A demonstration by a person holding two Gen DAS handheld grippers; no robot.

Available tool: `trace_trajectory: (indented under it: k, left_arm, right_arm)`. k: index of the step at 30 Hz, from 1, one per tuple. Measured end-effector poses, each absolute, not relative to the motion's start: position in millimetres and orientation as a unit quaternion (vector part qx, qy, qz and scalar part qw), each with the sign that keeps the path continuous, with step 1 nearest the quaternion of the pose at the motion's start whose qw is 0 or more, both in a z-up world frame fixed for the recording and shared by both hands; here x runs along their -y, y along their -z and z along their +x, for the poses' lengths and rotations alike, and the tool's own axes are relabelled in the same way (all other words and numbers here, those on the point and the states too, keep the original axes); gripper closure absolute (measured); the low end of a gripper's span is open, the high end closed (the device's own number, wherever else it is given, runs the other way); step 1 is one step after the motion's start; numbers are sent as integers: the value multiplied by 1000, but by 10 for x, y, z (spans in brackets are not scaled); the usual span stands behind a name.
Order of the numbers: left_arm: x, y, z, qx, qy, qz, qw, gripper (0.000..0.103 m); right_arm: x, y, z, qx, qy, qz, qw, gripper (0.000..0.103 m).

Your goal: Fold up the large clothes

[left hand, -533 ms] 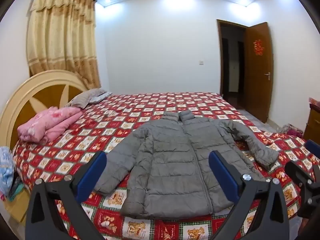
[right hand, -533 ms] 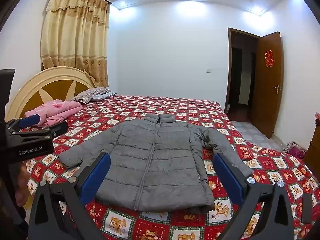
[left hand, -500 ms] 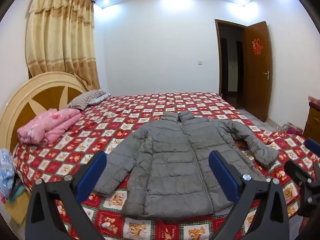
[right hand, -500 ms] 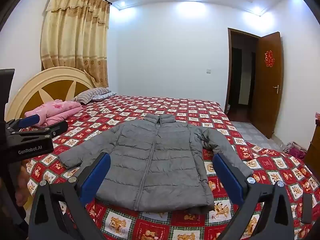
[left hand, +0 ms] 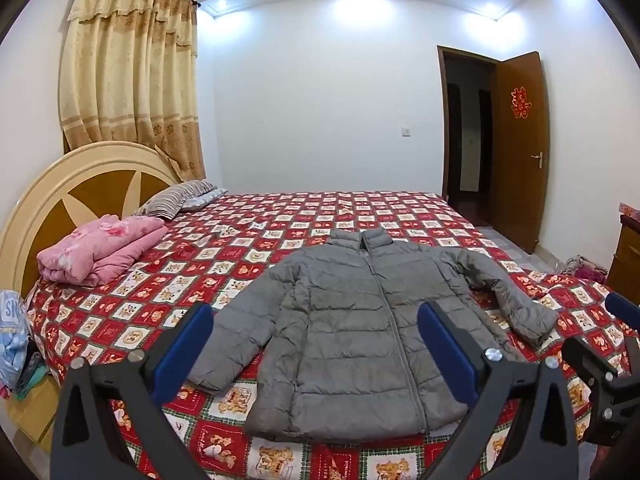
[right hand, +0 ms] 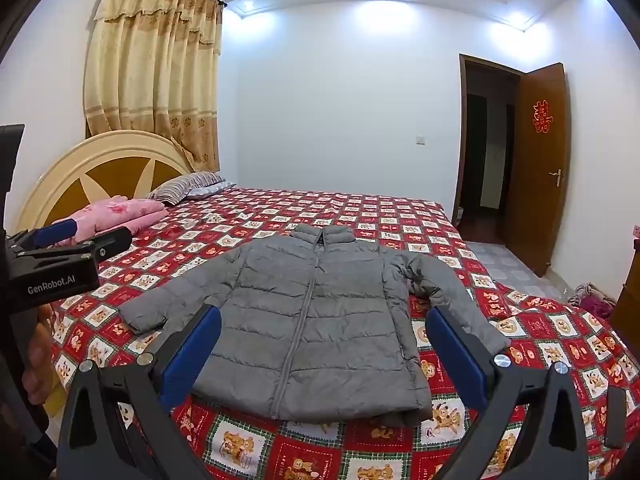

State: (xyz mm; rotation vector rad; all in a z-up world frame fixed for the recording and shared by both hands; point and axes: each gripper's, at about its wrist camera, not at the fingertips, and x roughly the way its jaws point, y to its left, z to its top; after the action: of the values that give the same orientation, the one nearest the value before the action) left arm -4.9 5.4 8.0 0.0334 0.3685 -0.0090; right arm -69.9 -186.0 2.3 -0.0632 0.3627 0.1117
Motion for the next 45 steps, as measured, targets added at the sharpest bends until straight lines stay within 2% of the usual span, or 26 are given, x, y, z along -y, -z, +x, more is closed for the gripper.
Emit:
trace_trajectory:
  k: [45]
  left_arm:
    - [-187,-75,-18,-179,-10,0,984,0]
  right_arm:
    - [1852,13,-668,-186,-58,-30,980,1]
